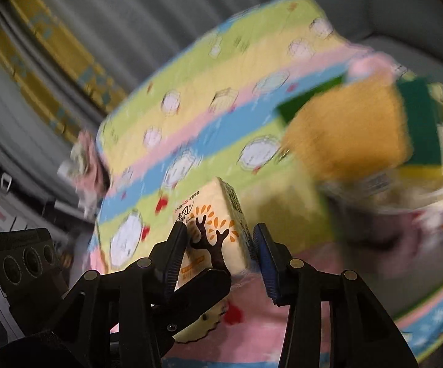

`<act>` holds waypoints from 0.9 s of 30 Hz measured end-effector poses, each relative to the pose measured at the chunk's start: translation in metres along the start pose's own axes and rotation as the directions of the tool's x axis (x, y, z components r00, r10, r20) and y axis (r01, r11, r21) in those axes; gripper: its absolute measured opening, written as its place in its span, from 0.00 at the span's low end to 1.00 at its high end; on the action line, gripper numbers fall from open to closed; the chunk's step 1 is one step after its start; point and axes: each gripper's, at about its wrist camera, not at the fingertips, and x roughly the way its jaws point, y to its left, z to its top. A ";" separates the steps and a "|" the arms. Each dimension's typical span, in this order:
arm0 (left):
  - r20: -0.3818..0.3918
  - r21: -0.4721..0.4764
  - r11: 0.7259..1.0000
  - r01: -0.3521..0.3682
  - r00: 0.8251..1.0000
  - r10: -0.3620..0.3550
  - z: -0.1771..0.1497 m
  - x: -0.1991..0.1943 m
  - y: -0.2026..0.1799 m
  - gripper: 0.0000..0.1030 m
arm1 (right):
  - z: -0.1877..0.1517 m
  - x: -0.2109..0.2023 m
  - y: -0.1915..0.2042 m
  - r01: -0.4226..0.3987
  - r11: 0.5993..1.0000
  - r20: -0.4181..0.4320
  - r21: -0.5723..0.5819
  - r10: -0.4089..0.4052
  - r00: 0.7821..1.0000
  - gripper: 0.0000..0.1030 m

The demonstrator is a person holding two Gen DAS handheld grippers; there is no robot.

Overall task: Organize soft objects
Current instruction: 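Carry the tissue box into the green box and release it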

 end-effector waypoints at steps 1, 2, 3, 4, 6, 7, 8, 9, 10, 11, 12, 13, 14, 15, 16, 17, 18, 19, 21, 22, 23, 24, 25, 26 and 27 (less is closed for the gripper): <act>-0.003 0.021 0.999 0.024 1.000 -0.024 0.004 0.006 -0.011 0.49 | 0.004 -0.010 -0.006 0.016 1.000 0.025 0.013 -0.016 1.000 0.46; -0.007 0.039 0.998 0.040 0.999 -0.040 0.007 0.011 -0.020 0.49 | 0.007 -0.019 -0.012 0.028 0.999 0.045 0.027 -0.029 0.999 0.46; -0.013 0.060 0.997 0.059 0.998 -0.058 0.009 0.018 -0.032 0.49 | 0.010 -0.029 -0.021 0.039 0.998 0.068 0.046 -0.042 0.997 0.46; -0.020 0.073 0.995 0.071 0.997 -0.070 0.011 0.025 -0.040 0.49 | 0.013 -0.036 -0.030 0.048 0.997 0.083 0.066 -0.053 0.995 0.46; -0.035 0.096 0.991 0.093 0.995 -0.090 0.014 0.040 -0.056 0.49 | 0.017 -0.048 -0.046 0.061 0.993 0.109 0.103 -0.072 0.991 0.46; -0.043 0.109 0.989 0.104 0.994 -0.100 0.016 0.049 -0.064 0.48 | 0.020 -0.054 -0.058 0.069 0.990 0.124 0.126 -0.085 0.989 0.46; -0.051 0.118 0.987 0.113 0.993 -0.108 0.017 0.056 -0.070 0.49 | 0.021 -0.058 -0.065 0.077 0.987 0.133 0.141 -0.096 0.986 0.46; -0.062 0.121 0.984 0.127 0.991 -0.121 0.018 0.065 -0.075 0.48 | 0.023 -0.061 -0.075 0.093 0.982 0.141 0.164 -0.117 0.983 0.46; -0.078 0.120 0.983 0.139 0.988 -0.130 0.017 0.072 -0.078 0.48 | 0.024 -0.062 -0.081 0.114 0.978 0.139 0.177 -0.139 0.980 0.46; -0.094 0.117 0.983 0.144 0.987 -0.133 0.017 0.079 -0.080 0.48 | 0.024 -0.061 -0.086 0.134 0.974 0.134 0.185 -0.160 0.978 0.46; -0.113 0.110 0.983 0.148 0.984 -0.136 0.015 0.087 -0.081 0.48 | 0.024 -0.061 -0.091 0.156 0.969 0.128 0.192 -0.182 0.975 0.46; -0.125 0.105 0.983 0.147 0.983 -0.134 0.014 0.092 -0.081 0.47 | 0.024 -0.060 -0.100 0.179 0.963 0.112 0.201 -0.204 0.973 0.46; -0.134 0.102 0.984 0.144 0.982 -0.130 0.012 0.095 -0.083 0.47 | 0.025 -0.058 -0.103 0.191 0.960 0.101 0.204 -0.215 0.971 0.46; -0.142 0.099 0.986 0.137 0.982 -0.122 0.012 0.100 -0.082 0.47 | 0.025 -0.055 -0.107 0.205 0.957 0.090 0.206 -0.227 0.970 0.46; -0.150 0.095 0.987 0.126 0.982 -0.111 0.011 0.104 -0.081 0.48 | 0.026 -0.052 -0.110 0.218 0.954 0.080 0.206 -0.238 0.968 0.46; -0.156 0.088 0.989 0.119 0.982 -0.104 0.012 0.108 -0.079 0.50 | 0.025 -0.051 -0.112 0.226 0.952 0.073 0.208 -0.245 0.967 0.46; -0.160 0.077 0.991 0.108 0.983 -0.095 0.011 0.109 -0.076 0.50 | 0.026 -0.049 -0.114 0.224 0.951 0.067 0.214 -0.243 0.968 0.46; -0.161 0.069 0.993 0.096 0.983 -0.084 0.011 0.111 -0.075 0.53 | 0.025 -0.048 -0.116 0.217 0.951 0.063 0.220 -0.235 0.970 0.47; -0.166 0.057 0.996 0.063 0.985 -0.053 0.013 0.110 -0.073 0.63 | 0.026 -0.048 -0.114 0.219 0.949 0.063 0.225 -0.239 0.969 0.58; -0.165 0.058 0.997 0.044 0.986 -0.034 0.013 0.108 -0.072 0.69 | 0.024 -0.051 -0.113 0.230 0.948 0.067 0.222 -0.250 0.966 0.61; -0.161 0.061 0.998 0.022 0.987 -0.012 0.012 0.104 -0.072 0.70 | 0.023 -0.053 -0.110 0.251 0.944 0.075 0.216 -0.272 0.959 0.66; -0.149 0.063 0.998 0.015 0.989 -0.005 0.011 0.101 -0.072 0.70 | 0.024 -0.054 -0.107 0.272 0.939 0.085 0.209 -0.295 0.952 0.72; -0.146 0.063 0.998 0.013 0.989 -0.003 0.011 0.098 -0.072 0.72 | 0.023 -0.058 -0.103 0.292 0.935 0.101 0.202 -0.317 0.943 0.74; -0.150 0.060 0.998 0.009 0.989 0.000 0.011 0.095 -0.073 0.74 | 0.023 -0.060 -0.100 0.297 0.934 0.114 0.198 -0.323 0.940 0.77; -0.149 0.057 0.998 0.003 0.989 0.005 0.009 0.090 -0.074 0.76 | 0.023 -0.062 -0.098 0.292 0.936 0.124 0.196 -0.319 0.940 0.78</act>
